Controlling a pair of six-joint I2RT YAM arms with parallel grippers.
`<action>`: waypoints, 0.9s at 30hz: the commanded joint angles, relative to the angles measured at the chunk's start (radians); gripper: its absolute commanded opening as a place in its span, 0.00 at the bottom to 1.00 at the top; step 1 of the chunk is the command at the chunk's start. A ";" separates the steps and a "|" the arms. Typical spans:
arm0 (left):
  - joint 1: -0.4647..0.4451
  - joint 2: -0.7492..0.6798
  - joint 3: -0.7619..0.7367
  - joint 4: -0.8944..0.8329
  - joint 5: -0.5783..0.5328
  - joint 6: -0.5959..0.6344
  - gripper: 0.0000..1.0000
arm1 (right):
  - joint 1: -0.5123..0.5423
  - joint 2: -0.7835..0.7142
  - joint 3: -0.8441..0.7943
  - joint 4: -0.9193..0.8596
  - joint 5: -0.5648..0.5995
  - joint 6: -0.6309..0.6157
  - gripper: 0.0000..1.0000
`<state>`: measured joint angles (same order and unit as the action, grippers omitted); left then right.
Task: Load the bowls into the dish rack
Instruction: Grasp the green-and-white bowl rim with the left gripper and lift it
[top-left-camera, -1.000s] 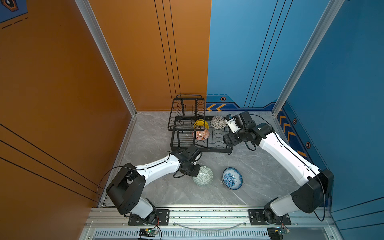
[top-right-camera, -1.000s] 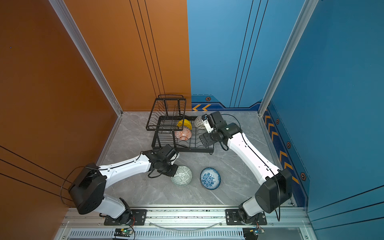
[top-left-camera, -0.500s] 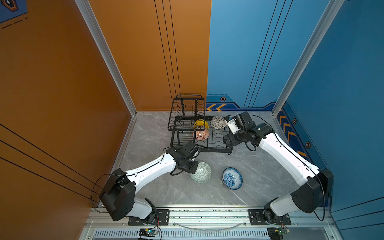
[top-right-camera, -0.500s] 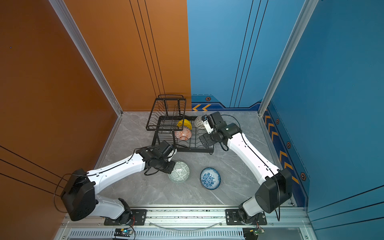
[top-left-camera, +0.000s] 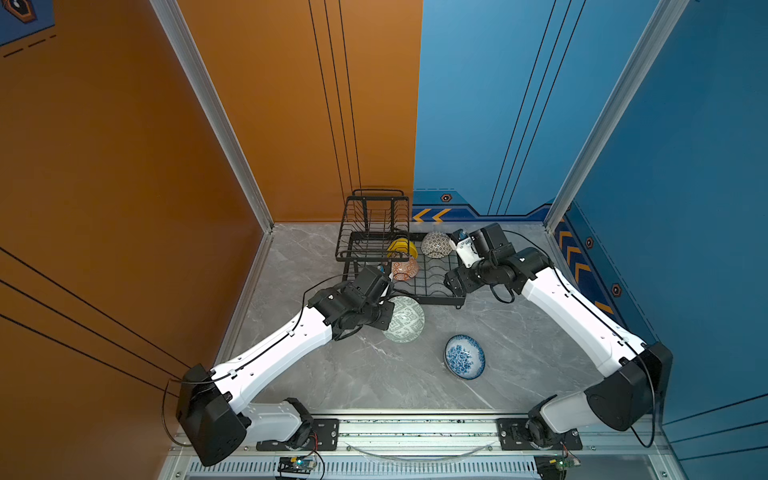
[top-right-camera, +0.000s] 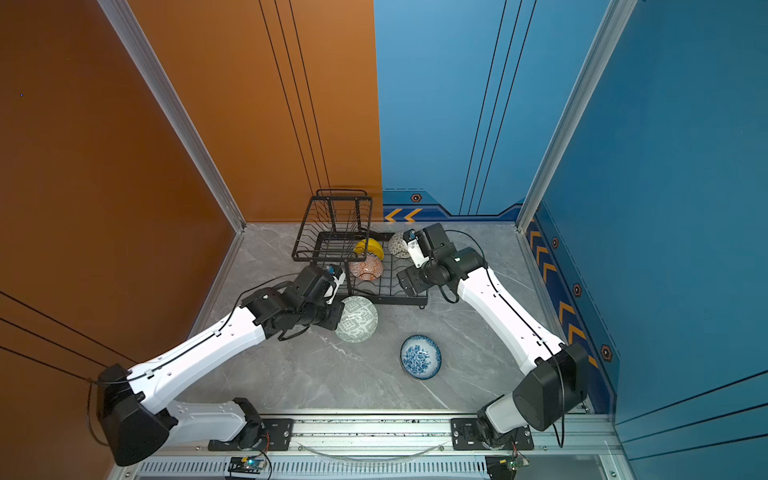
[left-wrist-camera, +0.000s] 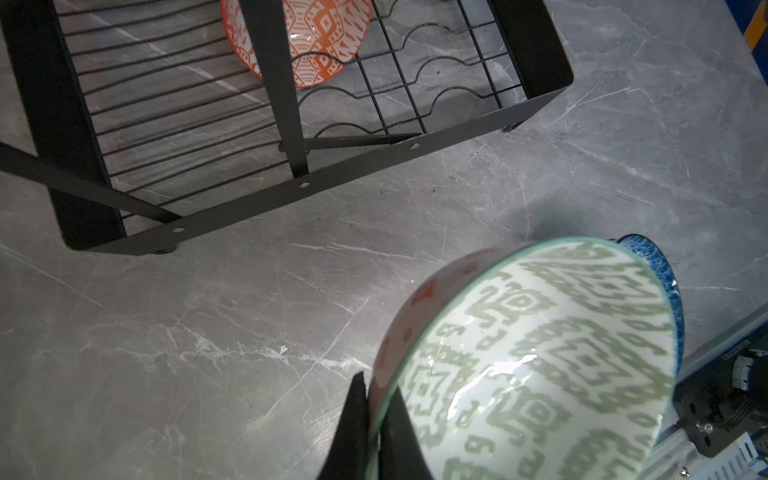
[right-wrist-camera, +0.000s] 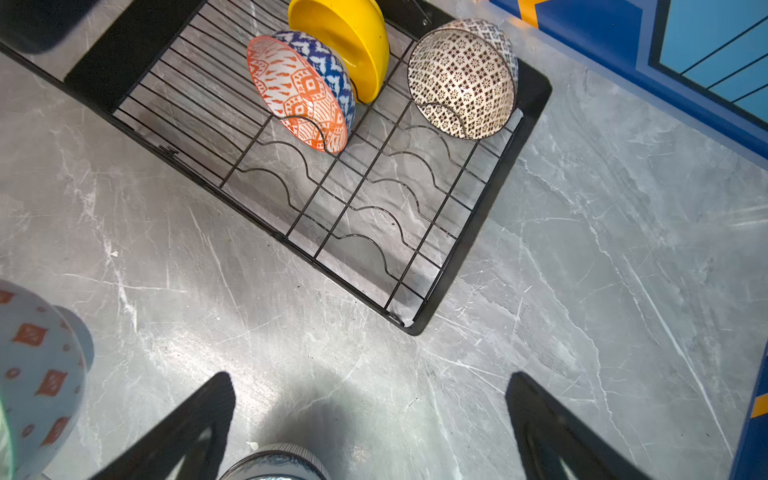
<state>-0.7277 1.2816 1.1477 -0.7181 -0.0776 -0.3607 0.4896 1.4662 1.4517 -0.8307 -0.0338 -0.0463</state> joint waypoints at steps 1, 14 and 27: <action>-0.010 -0.024 0.071 0.004 -0.054 0.024 0.00 | -0.005 -0.055 0.006 -0.028 -0.045 0.033 1.00; -0.042 0.006 0.144 0.160 -0.105 0.019 0.00 | -0.003 -0.187 -0.012 0.061 -0.197 0.184 1.00; -0.076 0.101 0.192 0.383 -0.139 0.040 0.00 | 0.079 -0.195 -0.042 0.120 -0.070 0.338 0.97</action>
<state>-0.7979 1.3750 1.2957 -0.4648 -0.1974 -0.3325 0.5568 1.2789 1.4349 -0.7525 -0.1776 0.2363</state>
